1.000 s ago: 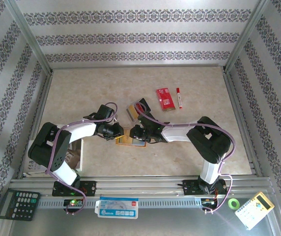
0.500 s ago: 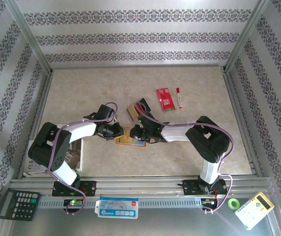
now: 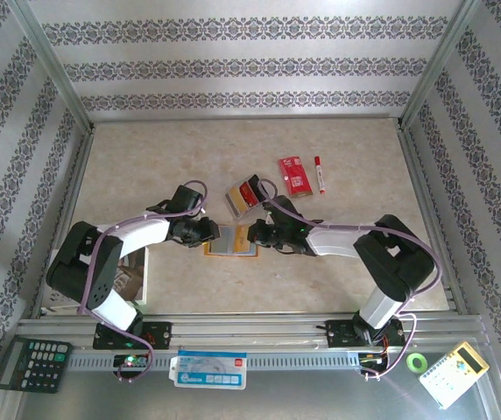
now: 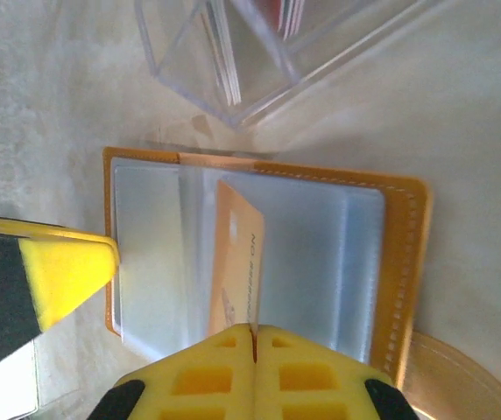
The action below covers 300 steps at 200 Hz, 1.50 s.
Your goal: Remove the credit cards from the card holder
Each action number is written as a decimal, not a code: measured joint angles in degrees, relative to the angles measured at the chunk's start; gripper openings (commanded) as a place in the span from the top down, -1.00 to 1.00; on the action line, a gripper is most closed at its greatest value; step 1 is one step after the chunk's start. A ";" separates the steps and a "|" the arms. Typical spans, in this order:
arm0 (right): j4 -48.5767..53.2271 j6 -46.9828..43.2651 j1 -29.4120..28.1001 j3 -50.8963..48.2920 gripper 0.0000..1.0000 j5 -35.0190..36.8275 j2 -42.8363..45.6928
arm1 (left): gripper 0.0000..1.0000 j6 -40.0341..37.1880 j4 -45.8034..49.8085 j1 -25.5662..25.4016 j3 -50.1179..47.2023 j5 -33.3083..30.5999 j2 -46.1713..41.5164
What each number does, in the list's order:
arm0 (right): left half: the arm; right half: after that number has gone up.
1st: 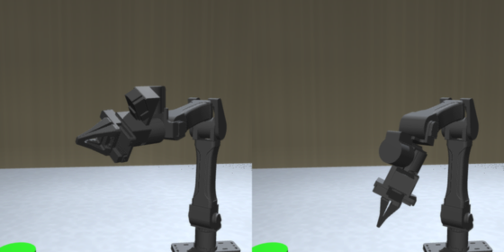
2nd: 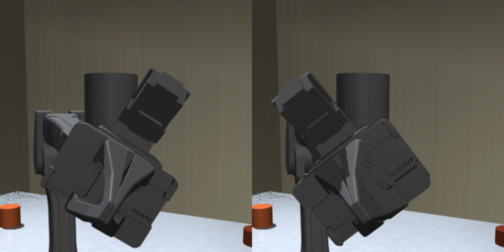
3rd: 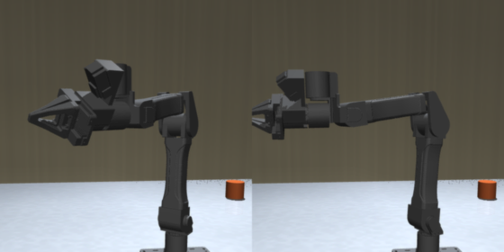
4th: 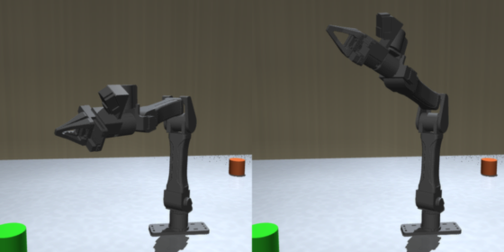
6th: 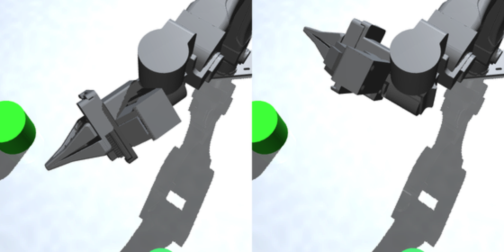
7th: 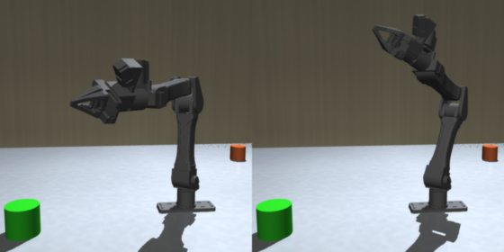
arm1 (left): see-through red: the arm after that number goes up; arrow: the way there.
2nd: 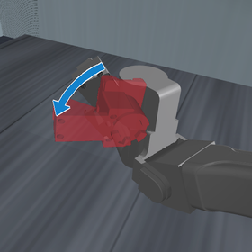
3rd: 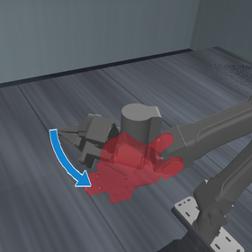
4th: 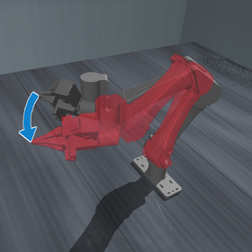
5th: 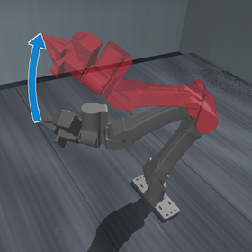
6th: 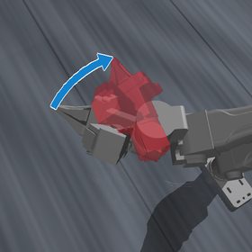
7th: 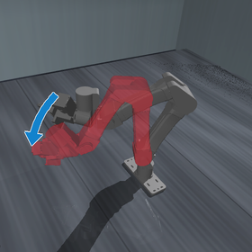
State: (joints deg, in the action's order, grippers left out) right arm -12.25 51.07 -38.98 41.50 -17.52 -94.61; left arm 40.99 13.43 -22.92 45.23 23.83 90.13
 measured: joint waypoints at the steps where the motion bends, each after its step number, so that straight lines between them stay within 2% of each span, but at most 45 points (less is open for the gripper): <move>1: 0.02 -0.15 0.11 -0.13 1.00 -0.02 0.26 | 0.36 0.02 0.13 0.00 0.00 -0.07 -0.20; 27: 0.33 -4.11 2.25 -1.18 1.00 -1.25 4.55 | 0.11 1.22 0.37 0.26 -0.02 -0.52 -5.51; 38: 0.07 -5.68 3.04 -1.18 1.00 -2.43 6.27 | -0.05 1.90 -0.15 0.72 -0.15 -0.02 -8.39; 79: -3.43 -7.58 5.99 -1.16 1.00 -8.76 10.14 | -0.39 6.58 -8.79 2.97 -2.97 5.95 -15.13; 147: -16.81 0.98 8.13 -1.05 1.00 -18.71 8.87 | -0.42 13.79 -24.22 3.06 -4.90 18.62 -14.40; 168: -21.24 4.72 8.13 -1.03 1.00 -20.87 7.93 | -0.34 15.30 -27.80 3.06 -5.03 20.98 -14.19; 196: -27.61 9.75 8.28 -1.01 1.00 -23.10 6.86 | -0.07 16.90 -31.15 3.06 -5.18 22.93 -13.84; 214: -31.15 12.55 8.87 -1.01 1.00 -24.02 6.14 | 0.22 18.36 -33.27 3.06 -5.27 23.87 -13.81; 229: -33.51 14.62 8.90 -1.01 1.00 -24.33 5.57 | 0.53 19.12 -34.97 3.10 -5.33 24.24 -13.81; 243: -35.71 16.39 9.27 -0.98 0.86 -24.59 5.07 | 0.74 19.82 -36.22 3.17 -5.60 24.28 -13.77; 268: -38.51 19.80 9.33 -0.96 0.69 -24.59 3.28 | 0.88 20.85 -38.77 3.50 -6.05 25.14 -13.55; 286: -40.11 21.35 9.09 -0.63 0.68 -24.61 2.12 | 0.90 21.53 -40.19 3.54 -6.34 25.49 -13.20; 300: -40.52 22.16 8.83 0.02 0.76 -24.48 1.84 | 0.89 22.49 -41.62 3.54 -6.45 25.68 -12.57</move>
State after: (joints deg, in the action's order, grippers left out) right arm -52.77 73.23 -30.15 41.52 -42.00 -92.77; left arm 63.48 -28.18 -19.38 38.79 49.52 77.56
